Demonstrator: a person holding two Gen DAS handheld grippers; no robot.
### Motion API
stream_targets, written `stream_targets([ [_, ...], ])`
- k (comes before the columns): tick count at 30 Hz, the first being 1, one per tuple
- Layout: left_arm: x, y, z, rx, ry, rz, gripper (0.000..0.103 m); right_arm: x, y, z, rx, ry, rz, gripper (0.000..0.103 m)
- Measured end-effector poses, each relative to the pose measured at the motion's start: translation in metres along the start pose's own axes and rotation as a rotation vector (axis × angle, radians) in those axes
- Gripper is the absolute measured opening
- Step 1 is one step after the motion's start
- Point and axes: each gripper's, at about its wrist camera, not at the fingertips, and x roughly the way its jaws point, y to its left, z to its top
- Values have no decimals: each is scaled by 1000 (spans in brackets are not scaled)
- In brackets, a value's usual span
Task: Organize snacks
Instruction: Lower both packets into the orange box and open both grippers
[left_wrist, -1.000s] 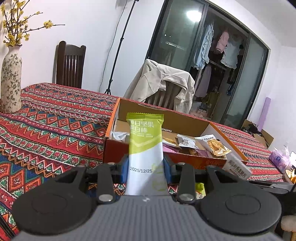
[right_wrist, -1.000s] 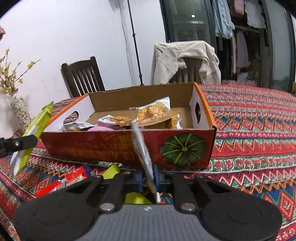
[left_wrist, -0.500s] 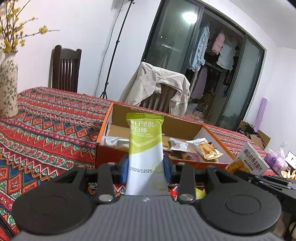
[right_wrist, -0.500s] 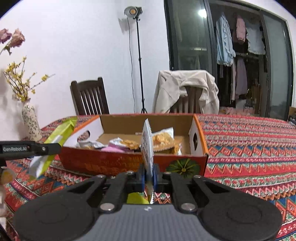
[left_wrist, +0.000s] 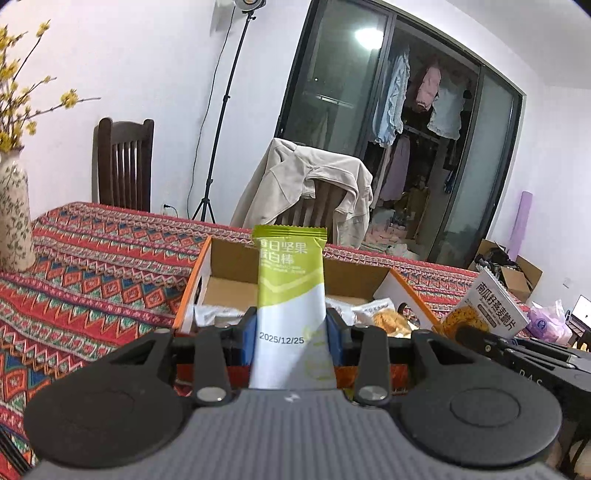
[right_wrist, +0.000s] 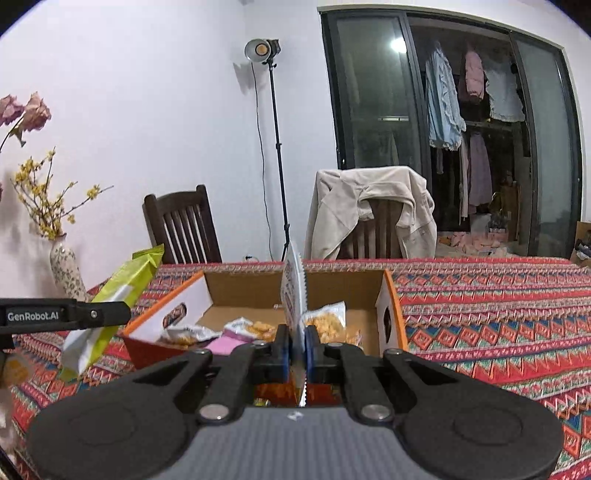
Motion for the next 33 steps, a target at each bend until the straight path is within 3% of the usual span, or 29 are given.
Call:
stream_targets([
  [19,66,-13,52,-9,-18,54,38,74,-7,42,28,9,-52,8],
  [29,113,8,35,-23,-22,98,38,119,-14,25,47,13,-64,8],
  [33,126,13,30,-15,22,92,38,129,-15,17,41,22,-52,8],
])
